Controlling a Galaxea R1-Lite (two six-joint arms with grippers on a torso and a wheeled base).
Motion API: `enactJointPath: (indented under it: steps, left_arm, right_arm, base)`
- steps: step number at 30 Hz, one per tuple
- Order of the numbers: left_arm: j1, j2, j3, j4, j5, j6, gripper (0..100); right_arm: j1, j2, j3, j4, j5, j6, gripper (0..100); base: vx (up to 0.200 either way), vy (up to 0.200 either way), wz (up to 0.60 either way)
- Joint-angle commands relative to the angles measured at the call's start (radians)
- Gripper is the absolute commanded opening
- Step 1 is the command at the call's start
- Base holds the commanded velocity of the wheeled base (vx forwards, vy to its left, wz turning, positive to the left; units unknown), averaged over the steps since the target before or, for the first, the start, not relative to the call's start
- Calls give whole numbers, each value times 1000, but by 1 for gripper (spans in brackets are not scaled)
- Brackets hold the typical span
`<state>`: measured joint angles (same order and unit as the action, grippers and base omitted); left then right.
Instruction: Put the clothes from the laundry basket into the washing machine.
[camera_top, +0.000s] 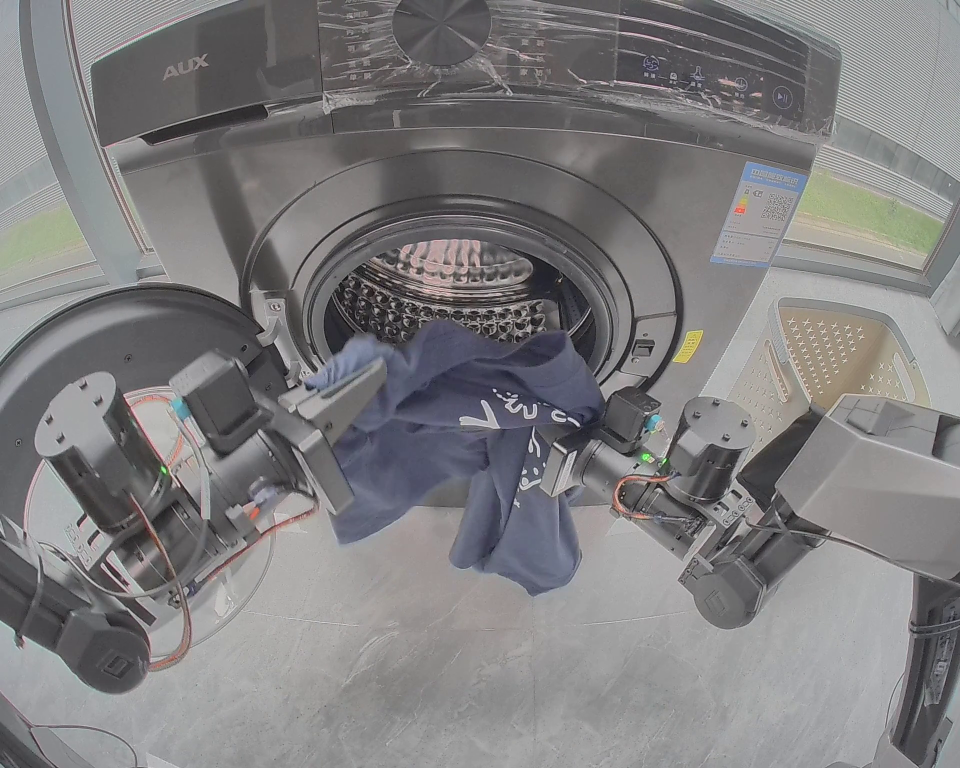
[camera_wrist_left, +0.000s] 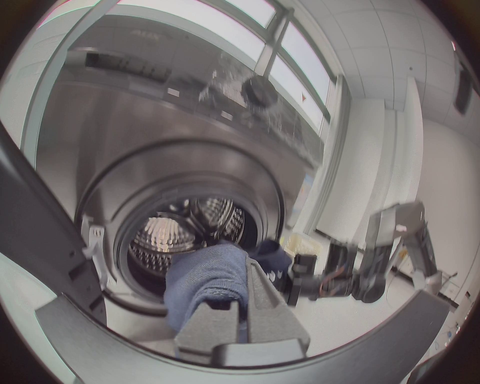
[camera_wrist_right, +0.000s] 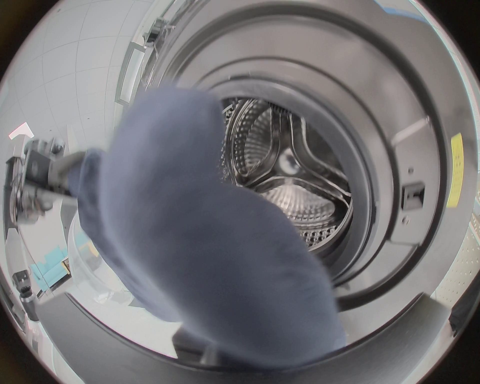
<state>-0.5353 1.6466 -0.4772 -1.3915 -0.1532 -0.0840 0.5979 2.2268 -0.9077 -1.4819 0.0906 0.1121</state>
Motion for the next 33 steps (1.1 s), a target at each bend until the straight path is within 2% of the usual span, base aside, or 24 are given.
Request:
enactJointPath:
  steps: [1, 6, 7, 12, 16, 17, 22, 28, 33]
  left_arm:
    - [-3, 96, 111, -14, -8, 58, 0]
    - [-11, 150, 161, -35, -19, 75, 0]
    - [-12, 182, 181, -55, -26, 86, 0]
    - [-11, 266, 198, -159, -34, 102, 0]
    - [-11, 272, 187, -159, -37, 104, 0]
    - [-11, 271, 187, -159, -37, 104, 100]
    - [-14, 268, 197, -159, -39, 99, 100]
    - [-60, 260, 262, -159, -31, 95, 100]
    - [-146, 260, 338, -159, -17, 93, 100]
  right_arm:
    - [5, -73, -17, 6, -17, 4, 0]
    - [16, -76, -45, 18, -32, 8, 0]
    - [19, -85, -60, 25, -32, 8, 0]
    - [39, -105, -66, 43, -34, 8, 0]
    - [48, -111, -62, 45, -38, 8, 0]
    - [49, -111, -62, 45, -45, 8, 0]
    - [49, -111, -60, 45, -46, 8, 0]
    - [51, -128, -59, 48, -48, 6, 0]
    - [49, -142, -51, 51, -48, 6, 0]
  base:
    - [0, 0, 0]
    - [0, 0, 0]
    - [0, 0, 0]
    - [0, 0, 0]
    - [0, 0, 0]
    - [0, 0, 0]
    - [0, 0, 0]
    - [0, 0, 0]
    - [0, 0, 0]
